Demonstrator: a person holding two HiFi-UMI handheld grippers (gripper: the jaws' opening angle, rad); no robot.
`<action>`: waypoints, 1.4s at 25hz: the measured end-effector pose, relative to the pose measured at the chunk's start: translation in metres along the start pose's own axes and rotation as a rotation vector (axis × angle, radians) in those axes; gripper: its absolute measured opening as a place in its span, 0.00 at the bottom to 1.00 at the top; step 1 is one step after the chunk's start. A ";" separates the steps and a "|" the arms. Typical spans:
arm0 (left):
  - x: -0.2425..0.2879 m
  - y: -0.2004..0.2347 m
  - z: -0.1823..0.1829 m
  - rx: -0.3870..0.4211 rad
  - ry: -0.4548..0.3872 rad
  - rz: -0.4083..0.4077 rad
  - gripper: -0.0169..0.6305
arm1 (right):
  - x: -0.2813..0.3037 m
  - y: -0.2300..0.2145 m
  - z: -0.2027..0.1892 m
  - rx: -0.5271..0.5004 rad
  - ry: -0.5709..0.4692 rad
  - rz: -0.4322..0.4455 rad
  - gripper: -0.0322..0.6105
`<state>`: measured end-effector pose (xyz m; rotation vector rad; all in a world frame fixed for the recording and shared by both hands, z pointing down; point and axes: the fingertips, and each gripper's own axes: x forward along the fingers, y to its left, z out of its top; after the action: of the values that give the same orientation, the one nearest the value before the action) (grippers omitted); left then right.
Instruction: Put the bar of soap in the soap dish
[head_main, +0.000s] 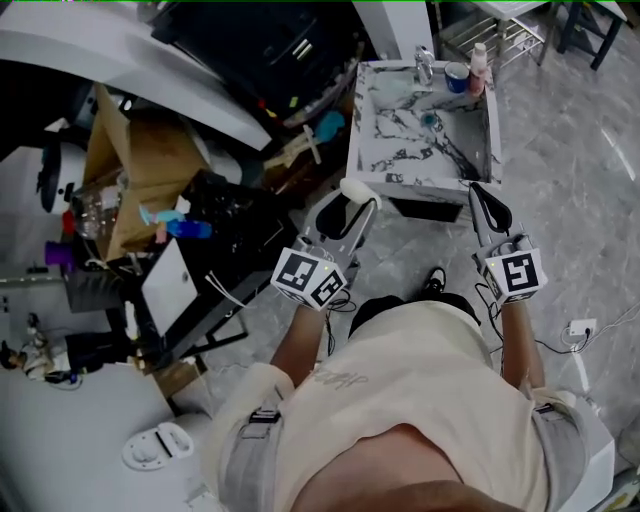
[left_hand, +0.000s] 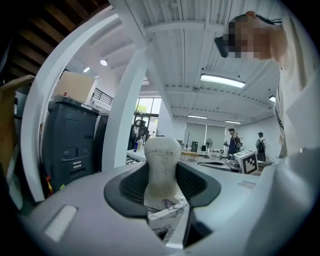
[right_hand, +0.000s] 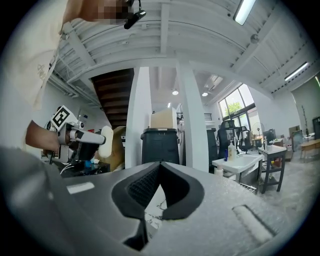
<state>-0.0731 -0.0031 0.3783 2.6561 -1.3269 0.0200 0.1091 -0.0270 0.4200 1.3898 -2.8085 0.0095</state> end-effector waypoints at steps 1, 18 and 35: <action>0.003 0.005 -0.002 -0.002 0.002 0.010 0.33 | 0.004 -0.003 -0.001 0.004 -0.001 0.002 0.05; 0.081 0.099 0.005 -0.046 -0.008 -0.022 0.33 | 0.069 -0.055 -0.004 0.001 0.054 -0.111 0.05; 0.144 0.213 0.008 -0.050 0.024 -0.174 0.33 | 0.172 -0.044 0.026 -0.106 0.090 -0.240 0.05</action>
<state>-0.1561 -0.2435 0.4140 2.7099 -1.0706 -0.0038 0.0393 -0.1906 0.3962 1.6446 -2.5144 -0.0743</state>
